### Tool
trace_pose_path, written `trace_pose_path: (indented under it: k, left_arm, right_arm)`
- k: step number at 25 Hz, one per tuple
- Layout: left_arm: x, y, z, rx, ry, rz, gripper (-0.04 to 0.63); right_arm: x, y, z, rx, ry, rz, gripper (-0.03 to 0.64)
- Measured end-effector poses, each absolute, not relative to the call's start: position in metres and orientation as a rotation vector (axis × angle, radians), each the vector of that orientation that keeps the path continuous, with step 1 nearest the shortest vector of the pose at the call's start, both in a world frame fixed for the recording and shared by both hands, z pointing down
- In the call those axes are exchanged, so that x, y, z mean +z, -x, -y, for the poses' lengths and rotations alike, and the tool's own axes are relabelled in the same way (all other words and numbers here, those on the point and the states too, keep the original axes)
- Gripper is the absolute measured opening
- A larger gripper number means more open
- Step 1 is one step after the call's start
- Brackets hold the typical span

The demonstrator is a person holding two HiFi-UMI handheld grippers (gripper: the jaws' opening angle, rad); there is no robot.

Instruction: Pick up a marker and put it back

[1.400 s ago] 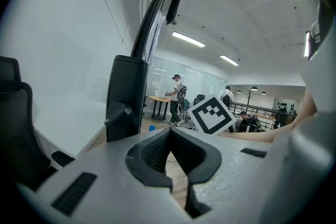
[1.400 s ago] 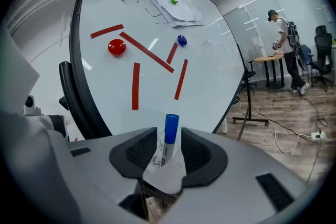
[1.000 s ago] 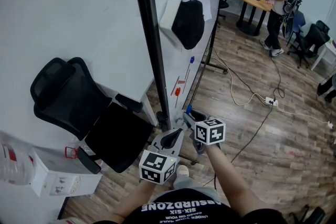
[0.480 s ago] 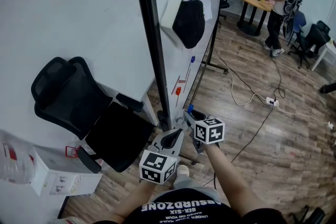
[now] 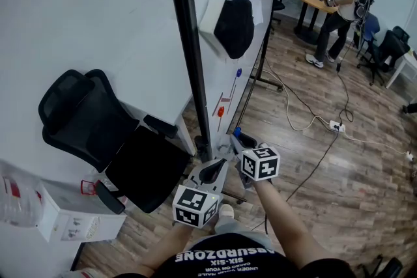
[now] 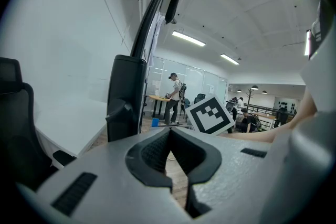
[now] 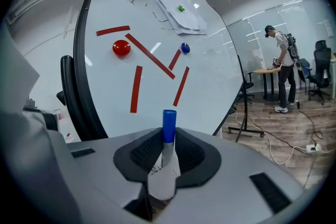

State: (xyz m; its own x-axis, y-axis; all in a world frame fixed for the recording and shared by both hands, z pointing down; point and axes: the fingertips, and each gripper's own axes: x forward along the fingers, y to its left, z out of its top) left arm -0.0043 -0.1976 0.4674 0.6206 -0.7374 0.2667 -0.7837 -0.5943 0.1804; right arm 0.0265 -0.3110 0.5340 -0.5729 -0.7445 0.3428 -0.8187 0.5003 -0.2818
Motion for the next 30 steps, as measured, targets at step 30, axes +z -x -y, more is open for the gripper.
trace_pose_path:
  k: [30]
  left_arm:
    - [0.461,0.001,0.192,0.234,-2.579,1.247,0.008]
  right_arm:
    - [0.456,-0.035,0.296,0.537,-1.367,2.737,0.064]
